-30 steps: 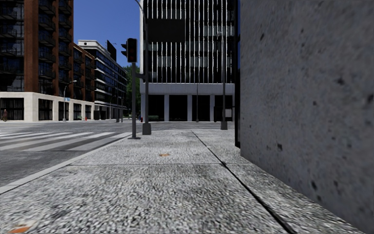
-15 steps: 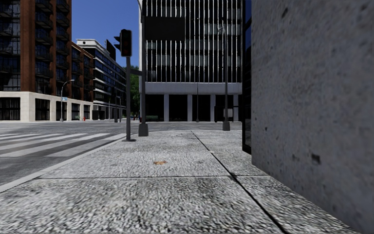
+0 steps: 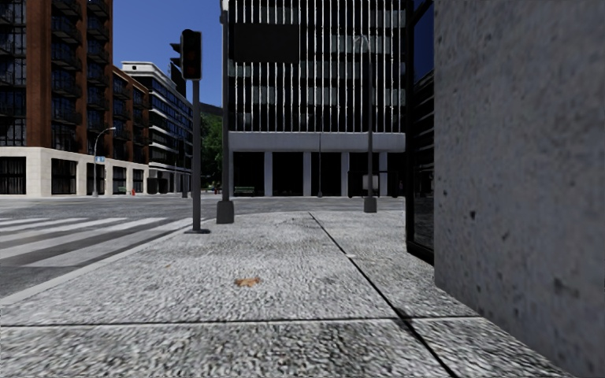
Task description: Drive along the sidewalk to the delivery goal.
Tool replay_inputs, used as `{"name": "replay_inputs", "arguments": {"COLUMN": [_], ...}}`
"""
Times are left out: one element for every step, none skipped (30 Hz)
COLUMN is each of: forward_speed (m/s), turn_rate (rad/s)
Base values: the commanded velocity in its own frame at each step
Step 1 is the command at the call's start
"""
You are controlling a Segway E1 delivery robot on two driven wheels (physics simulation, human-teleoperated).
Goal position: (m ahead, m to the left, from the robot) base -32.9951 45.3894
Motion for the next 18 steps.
{"name": "replay_inputs", "arguments": {"forward_speed": [1.31,1.31,1.31,1.31,1.31,1.31,1.31,1.31,1.31,1.31,1.31,1.31,1.31,1.31,1.31,1.31,1.31,1.31], "turn_rate": [0.00,0.00,0.00,0.00,0.00,0.00,0.00,0.00,0.00,0.00,0.00,0.00,0.00,0.00,0.00,0.00,0.00,0.00]}}
